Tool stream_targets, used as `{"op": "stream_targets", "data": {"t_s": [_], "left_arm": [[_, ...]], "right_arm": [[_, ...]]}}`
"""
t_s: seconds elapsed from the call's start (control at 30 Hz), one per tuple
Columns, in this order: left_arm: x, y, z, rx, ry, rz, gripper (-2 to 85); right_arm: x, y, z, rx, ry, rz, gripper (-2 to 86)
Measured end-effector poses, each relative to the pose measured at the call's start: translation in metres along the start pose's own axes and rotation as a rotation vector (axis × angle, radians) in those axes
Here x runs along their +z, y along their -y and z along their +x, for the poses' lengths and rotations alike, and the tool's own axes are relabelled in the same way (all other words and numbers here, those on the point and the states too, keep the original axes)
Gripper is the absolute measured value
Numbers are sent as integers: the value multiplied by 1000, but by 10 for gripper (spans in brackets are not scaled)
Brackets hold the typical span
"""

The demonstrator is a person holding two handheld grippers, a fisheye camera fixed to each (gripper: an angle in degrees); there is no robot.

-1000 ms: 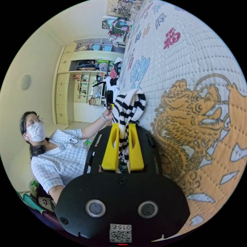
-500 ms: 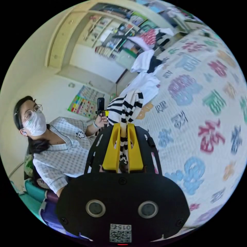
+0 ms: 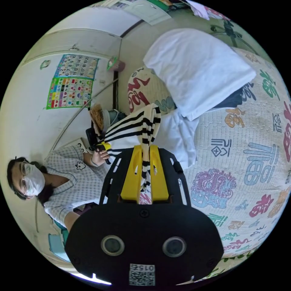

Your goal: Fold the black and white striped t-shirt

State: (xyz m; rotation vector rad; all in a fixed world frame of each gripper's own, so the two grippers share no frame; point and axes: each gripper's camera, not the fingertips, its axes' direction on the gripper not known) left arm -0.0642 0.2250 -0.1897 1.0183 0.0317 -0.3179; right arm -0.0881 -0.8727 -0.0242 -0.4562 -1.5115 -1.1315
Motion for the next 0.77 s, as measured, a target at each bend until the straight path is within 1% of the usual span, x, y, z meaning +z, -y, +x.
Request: {"op": "stream_targets", "data": {"t_s": [0.1, 0.2, 0.27, 0.33, 0.37, 0.47, 0.5, 0.53, 0.57, 0.6, 0.67, 0.73, 0.77], "left_arm": [[-8, 1, -2, -57, 29, 6, 82], [-19, 7, 7, -42, 39, -22, 84], [-29, 13, 17, 4, 40, -91, 86], [-34, 15, 23, 36, 24, -148, 86], [-37, 15, 26, 37, -1, -181, 86], [-51, 16, 42, 42, -27, -281, 80], [-55, 16, 45, 36, -34, -303, 76], [-68, 15, 52, 31, -45, -316, 63], [-83, 14, 60, 48, -50, -278, 43], [-91, 14, 64, 55, -44, -255, 42], [-109, 16, 81, 117, 12, -203, 54], [-110, 16, 90, 148, 60, -203, 78], [-107, 15, 97, 166, 49, -196, 88]], "right_arm": [[28, 53, 34, 61, 26, -51, 50], [45, 86, 60, 74, 111, -26, 53], [46, 96, 71, 66, 177, 17, 53], [39, 101, 82, 53, 254, 102, 46], [36, 101, 84, 50, 261, 130, 43], [15, 99, 88, 48, 278, 328, 51], [6, 97, 88, 60, 283, 426, 59], [-1, 98, 87, 76, 275, 495, 68], [-2, 100, 86, 91, 259, 514, 77], [-3, 107, 83, 118, 215, 536, 95], [1, 124, 77, 166, 148, 517, 116], [13, 152, 72, 223, 92, 474, 125], [16, 158, 71, 234, 91, 473, 124]]}}
